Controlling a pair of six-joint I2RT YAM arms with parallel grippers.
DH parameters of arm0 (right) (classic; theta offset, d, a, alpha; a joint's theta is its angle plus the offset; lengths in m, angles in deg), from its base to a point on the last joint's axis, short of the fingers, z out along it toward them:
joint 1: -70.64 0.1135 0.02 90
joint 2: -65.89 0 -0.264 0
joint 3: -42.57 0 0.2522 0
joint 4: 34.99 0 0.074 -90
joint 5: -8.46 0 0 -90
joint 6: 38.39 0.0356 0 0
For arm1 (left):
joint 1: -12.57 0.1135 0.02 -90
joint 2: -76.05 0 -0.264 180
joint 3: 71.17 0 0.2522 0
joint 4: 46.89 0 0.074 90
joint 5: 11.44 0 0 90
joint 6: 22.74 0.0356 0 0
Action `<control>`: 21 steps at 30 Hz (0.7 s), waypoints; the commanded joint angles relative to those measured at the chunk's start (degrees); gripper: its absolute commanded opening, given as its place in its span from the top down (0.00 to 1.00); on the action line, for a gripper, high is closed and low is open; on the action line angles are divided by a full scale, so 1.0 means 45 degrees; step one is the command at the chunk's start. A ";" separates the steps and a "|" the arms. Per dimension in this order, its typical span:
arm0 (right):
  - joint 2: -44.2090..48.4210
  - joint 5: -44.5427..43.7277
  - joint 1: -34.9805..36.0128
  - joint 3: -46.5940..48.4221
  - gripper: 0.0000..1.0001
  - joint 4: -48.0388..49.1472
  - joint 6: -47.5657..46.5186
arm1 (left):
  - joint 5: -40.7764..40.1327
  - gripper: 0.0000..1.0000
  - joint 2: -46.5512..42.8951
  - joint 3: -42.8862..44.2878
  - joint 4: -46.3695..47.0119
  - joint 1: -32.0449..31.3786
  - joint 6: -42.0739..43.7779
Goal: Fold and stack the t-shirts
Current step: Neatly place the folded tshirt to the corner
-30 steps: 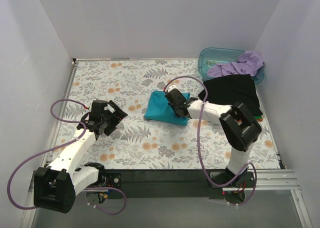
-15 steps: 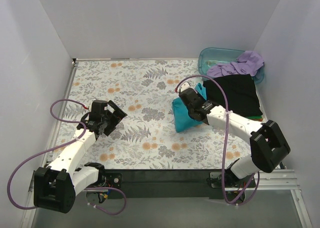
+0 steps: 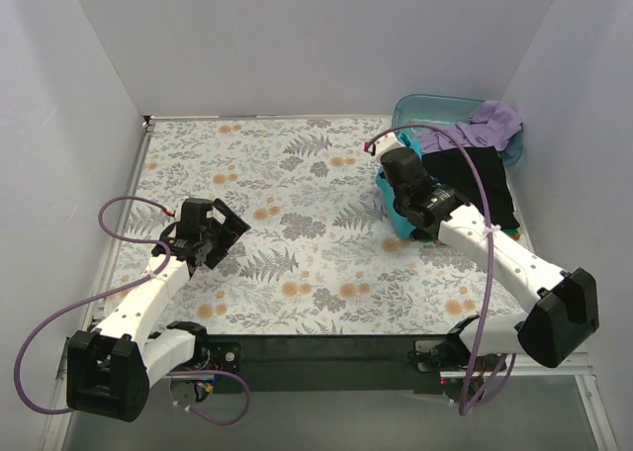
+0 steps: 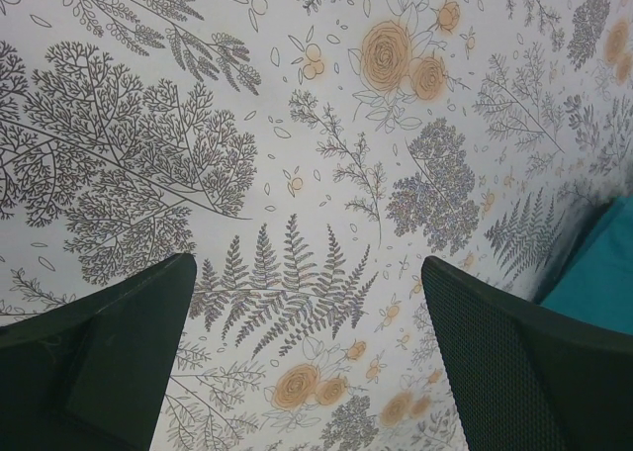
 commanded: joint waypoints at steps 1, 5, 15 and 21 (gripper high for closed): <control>0.0679 0.0938 -0.0328 0.1164 0.99 -0.0211 -0.0057 | -0.0283 0.02 -0.0201 0.0317 -0.0215 -0.0050 0.0045; 0.0680 0.1330 -0.0855 0.2043 0.99 -0.1322 0.0275 | -0.0323 0.02 -0.0240 0.0395 -0.0273 -0.0050 0.0025; 0.0348 0.4601 -0.4328 0.2220 0.99 -0.1776 0.0022 | -0.0401 0.02 -0.0279 0.0434 -0.0351 -0.0050 -0.0014; -0.1193 0.5122 -0.7277 0.2395 0.99 -0.1658 -0.0173 | -0.0439 0.02 -0.0513 0.0435 -0.0391 -0.0050 -0.0033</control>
